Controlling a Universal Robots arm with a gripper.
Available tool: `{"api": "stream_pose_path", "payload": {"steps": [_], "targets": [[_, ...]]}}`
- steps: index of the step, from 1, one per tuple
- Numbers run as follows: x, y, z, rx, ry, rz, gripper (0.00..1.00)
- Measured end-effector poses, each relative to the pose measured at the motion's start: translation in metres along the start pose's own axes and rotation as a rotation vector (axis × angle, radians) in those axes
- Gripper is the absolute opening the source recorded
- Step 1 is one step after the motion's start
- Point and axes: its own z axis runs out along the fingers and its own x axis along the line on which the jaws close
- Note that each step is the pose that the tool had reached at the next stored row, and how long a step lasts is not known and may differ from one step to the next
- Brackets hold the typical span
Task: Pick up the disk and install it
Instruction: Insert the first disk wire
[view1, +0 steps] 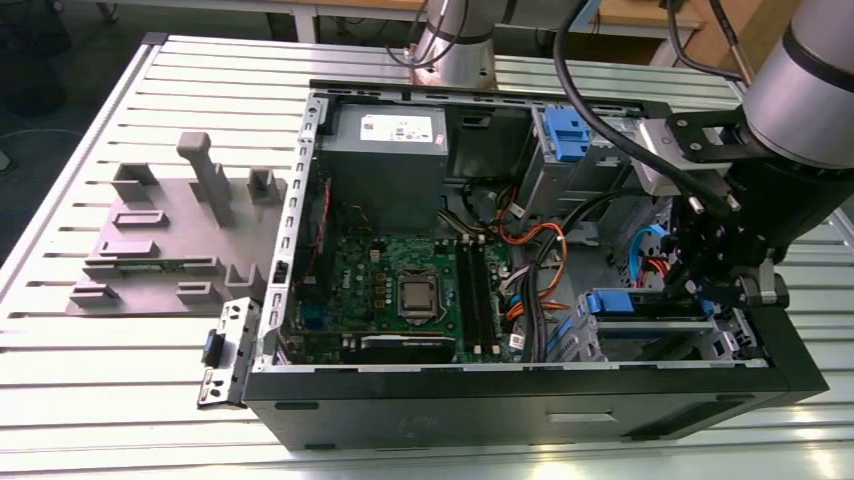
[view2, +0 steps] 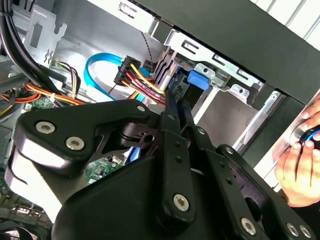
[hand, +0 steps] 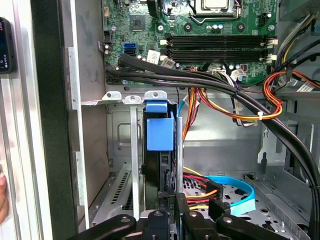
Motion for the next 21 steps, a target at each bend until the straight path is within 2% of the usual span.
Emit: {"api": "stream_pose_path", "payload": {"steps": [21], "targets": [[0.0025,-0.0001,0.0021,0.0000,0.0011,0.010,0.17]]}}
